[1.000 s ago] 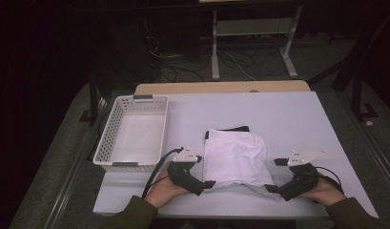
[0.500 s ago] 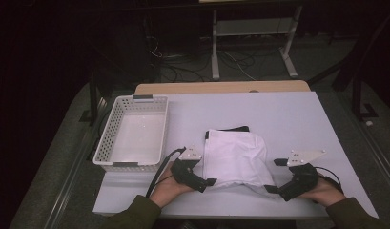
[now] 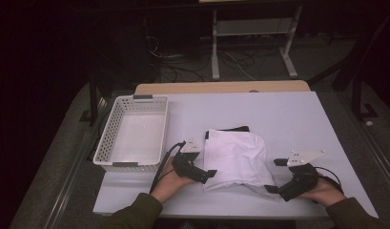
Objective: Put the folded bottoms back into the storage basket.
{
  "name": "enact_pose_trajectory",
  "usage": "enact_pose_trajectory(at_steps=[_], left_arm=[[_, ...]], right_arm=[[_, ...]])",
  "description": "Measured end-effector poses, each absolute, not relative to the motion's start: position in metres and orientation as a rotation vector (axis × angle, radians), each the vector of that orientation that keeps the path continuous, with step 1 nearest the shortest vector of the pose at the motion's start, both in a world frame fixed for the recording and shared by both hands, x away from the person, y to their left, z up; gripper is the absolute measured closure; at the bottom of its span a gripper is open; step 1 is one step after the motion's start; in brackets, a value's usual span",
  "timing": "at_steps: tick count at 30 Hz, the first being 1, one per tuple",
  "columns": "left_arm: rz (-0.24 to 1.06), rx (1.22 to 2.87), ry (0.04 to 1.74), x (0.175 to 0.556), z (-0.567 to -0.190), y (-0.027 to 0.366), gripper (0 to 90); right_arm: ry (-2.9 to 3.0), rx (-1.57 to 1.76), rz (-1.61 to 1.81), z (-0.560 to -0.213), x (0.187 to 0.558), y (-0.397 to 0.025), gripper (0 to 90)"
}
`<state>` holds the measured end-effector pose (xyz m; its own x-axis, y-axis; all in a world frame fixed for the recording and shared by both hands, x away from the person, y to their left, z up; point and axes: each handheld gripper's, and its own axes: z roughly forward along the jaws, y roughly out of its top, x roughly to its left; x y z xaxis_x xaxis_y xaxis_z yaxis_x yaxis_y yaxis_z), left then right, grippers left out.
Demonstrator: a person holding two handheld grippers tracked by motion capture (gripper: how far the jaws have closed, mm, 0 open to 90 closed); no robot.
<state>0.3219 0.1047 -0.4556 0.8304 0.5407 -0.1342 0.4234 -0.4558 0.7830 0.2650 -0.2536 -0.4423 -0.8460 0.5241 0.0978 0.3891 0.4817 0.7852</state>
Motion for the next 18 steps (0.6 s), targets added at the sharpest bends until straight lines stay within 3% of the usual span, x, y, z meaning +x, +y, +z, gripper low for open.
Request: enact_pose_trajectory(at_steps=[18], left_arm=[[0.196,2.098,0.746,0.342,-0.454,0.101,3.8]], right_arm=[[2.569,0.797,1.301,-0.442,0.265,-0.254,0.0]])
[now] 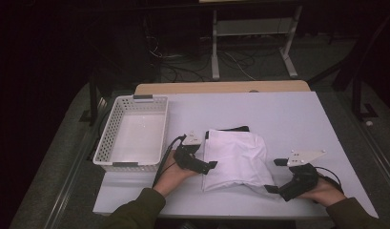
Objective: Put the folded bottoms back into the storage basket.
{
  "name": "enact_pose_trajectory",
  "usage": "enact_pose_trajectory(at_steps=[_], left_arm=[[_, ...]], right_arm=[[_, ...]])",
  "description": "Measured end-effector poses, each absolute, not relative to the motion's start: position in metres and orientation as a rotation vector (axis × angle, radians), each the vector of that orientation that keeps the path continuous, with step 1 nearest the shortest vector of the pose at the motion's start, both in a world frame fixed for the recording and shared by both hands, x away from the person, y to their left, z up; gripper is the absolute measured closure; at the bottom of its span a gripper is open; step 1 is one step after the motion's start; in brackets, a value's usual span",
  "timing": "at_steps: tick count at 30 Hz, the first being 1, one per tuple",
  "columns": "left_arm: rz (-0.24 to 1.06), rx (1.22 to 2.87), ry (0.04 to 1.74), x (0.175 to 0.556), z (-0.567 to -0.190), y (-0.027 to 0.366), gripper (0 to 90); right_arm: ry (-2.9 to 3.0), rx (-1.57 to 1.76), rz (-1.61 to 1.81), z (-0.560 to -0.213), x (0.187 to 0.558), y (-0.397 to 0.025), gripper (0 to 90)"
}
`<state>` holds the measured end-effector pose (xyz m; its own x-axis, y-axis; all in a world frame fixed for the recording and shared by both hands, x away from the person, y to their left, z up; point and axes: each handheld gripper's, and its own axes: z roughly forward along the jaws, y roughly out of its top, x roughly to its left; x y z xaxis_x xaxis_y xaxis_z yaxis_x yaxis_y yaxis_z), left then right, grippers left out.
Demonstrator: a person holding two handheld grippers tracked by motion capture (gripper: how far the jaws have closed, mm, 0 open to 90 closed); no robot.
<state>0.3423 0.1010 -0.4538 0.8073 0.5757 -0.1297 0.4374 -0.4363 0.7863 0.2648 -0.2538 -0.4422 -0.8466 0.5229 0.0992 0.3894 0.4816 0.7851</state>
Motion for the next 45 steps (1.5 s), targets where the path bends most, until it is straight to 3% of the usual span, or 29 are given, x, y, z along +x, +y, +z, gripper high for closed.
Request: enact_pose_trajectory(at_steps=[45], left_arm=[[0.294,2.063,0.872,0.402,-0.447,0.086,28.5]], right_arm=[[2.568,0.8,1.306,-0.442,0.265,-0.254,0.0]])
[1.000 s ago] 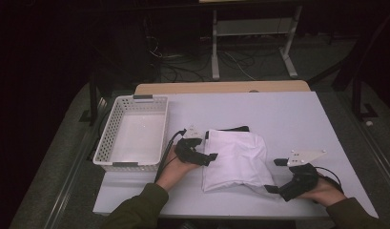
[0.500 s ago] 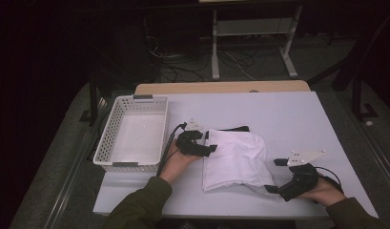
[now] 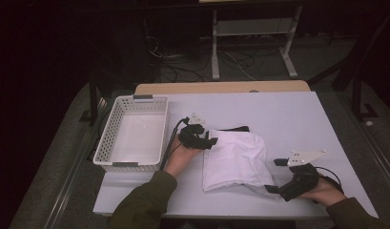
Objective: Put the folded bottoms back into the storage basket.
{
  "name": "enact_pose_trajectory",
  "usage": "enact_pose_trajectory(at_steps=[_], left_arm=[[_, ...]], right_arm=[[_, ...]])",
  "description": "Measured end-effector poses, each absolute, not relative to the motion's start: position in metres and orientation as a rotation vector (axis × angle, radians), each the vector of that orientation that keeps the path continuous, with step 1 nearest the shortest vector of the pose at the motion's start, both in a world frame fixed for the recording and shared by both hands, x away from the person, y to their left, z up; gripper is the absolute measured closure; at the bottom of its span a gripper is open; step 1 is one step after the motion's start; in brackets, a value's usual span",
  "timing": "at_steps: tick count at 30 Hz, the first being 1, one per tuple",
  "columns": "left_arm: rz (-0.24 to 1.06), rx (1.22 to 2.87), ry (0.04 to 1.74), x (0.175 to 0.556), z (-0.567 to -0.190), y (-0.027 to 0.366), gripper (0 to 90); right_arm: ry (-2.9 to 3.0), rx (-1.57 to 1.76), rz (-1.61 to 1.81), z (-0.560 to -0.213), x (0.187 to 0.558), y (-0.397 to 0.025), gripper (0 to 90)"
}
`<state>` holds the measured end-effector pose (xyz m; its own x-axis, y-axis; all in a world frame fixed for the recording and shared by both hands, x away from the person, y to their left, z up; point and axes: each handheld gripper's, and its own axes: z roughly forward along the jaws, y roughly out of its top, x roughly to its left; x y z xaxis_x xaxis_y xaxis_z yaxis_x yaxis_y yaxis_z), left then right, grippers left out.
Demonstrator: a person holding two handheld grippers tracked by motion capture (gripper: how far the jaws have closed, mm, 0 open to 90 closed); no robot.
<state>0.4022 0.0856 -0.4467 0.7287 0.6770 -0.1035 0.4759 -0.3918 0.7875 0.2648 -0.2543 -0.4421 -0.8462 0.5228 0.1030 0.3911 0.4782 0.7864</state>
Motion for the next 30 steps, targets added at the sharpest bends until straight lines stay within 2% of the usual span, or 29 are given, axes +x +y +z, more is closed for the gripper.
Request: enact_pose_trajectory(at_steps=[11,14,19,25,30], left_arm=[[0.288,2.1,0.882,0.418,-0.456,0.078,28.8],[0.267,2.098,0.885,0.421,-0.459,0.077,31.3],[0.229,2.102,0.863,0.421,-0.46,0.076,39.9],[0.218,2.11,0.842,0.42,-0.46,0.076,44.2],[0.19,2.123,0.802,0.419,-0.46,0.075,55.2]], right_arm=[[2.568,0.801,1.308,-0.442,0.265,-0.254,0.0],[2.569,0.8,1.308,-0.442,0.265,-0.255,0.0],[2.568,0.8,1.309,-0.442,0.265,-0.254,0.0],[2.569,0.8,1.308,-0.442,0.265,-0.254,0.0],[2.568,0.801,1.308,-0.442,0.265,-0.254,0.0]])
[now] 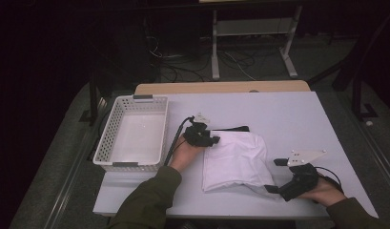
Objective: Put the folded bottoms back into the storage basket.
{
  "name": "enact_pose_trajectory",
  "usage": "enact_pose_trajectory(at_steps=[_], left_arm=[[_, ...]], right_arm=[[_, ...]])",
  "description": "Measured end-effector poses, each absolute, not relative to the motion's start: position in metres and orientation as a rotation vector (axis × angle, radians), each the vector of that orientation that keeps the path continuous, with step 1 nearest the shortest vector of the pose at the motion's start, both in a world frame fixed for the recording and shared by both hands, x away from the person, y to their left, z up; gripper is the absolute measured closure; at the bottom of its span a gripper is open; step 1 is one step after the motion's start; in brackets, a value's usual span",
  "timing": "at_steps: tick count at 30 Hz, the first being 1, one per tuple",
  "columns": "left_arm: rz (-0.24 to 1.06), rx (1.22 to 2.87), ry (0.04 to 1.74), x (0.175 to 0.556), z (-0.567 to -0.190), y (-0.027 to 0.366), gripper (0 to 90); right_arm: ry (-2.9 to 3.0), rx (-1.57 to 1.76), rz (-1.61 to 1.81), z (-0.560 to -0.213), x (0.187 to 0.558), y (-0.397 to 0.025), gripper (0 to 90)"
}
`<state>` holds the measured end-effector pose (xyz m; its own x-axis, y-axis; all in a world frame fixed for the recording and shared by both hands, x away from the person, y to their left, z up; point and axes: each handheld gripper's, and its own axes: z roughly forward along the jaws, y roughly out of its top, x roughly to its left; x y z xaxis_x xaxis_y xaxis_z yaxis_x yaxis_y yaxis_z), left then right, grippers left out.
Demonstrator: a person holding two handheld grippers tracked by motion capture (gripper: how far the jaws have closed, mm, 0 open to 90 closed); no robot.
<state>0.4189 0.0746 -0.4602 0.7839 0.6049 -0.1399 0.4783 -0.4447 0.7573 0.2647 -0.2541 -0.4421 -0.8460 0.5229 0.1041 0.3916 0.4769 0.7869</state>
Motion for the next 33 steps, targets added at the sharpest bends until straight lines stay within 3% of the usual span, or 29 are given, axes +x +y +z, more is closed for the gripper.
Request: enact_pose_trajectory(at_steps=[7,14,33], left_arm=[[0.174,2.14,0.746,0.415,-0.459,0.07,72.8],[0.145,2.115,0.777,0.416,-0.456,0.074,74.0],[0.172,2.082,0.836,0.418,-0.452,0.083,74.1]], right_arm=[[2.567,0.801,1.309,-0.442,0.265,-0.254,0.0],[2.579,0.813,1.293,-0.442,0.265,-0.254,1.7],[2.708,0.8,1.023,-0.453,0.262,-0.237,27.1]])
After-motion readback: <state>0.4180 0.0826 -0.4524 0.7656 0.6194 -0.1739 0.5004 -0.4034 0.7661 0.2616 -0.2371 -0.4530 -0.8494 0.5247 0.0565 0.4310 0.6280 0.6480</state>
